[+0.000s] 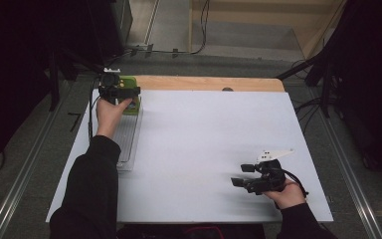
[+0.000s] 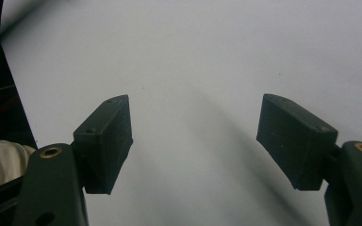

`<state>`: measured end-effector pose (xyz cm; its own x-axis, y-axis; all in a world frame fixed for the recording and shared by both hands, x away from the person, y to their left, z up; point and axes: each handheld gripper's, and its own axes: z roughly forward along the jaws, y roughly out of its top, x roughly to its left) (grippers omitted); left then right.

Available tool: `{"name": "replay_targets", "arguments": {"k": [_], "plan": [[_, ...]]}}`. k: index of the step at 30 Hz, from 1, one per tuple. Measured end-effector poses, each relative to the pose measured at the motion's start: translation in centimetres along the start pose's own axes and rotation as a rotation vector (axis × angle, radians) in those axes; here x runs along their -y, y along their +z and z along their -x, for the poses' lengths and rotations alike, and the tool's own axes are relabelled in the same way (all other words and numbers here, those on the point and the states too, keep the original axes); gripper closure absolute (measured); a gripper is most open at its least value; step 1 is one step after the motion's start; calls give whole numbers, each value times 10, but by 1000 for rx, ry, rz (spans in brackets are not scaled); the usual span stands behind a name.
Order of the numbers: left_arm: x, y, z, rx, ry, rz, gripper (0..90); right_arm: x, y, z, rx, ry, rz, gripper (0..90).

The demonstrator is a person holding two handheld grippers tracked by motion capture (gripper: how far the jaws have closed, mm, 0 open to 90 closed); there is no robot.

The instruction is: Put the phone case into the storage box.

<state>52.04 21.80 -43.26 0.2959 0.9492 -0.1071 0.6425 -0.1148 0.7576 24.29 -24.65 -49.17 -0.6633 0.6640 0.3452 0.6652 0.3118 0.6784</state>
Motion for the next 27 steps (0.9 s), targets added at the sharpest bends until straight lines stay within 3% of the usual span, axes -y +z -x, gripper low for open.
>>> {"name": "replay_targets", "arguments": {"k": [5, 13, 17, 21, 24, 27], "plan": [[0, -1, -3, 8, -18, -3, 27, 0, 1, 0, -1, 0, -3, 254], [0, -5, -4, 31, -1, 10, 0, 0, 1, 0, -2, 1, 0, 254], [-1, -8, -6, 27, -13, 22, 0, 0, 1, -1, -3, -1, 0, 254], [-1, -10, -6, 48, -7, 7, 0, 0, 1, -1, -3, -2, -3, 254], [-2, -13, -4, 40, 7, 2, 0, 0, 1, -1, -1, 1, 0, 254], [-2, -17, -5, 53, -3, -6, 0, 1, 0, -1, 0, 0, 0, 254]]}}
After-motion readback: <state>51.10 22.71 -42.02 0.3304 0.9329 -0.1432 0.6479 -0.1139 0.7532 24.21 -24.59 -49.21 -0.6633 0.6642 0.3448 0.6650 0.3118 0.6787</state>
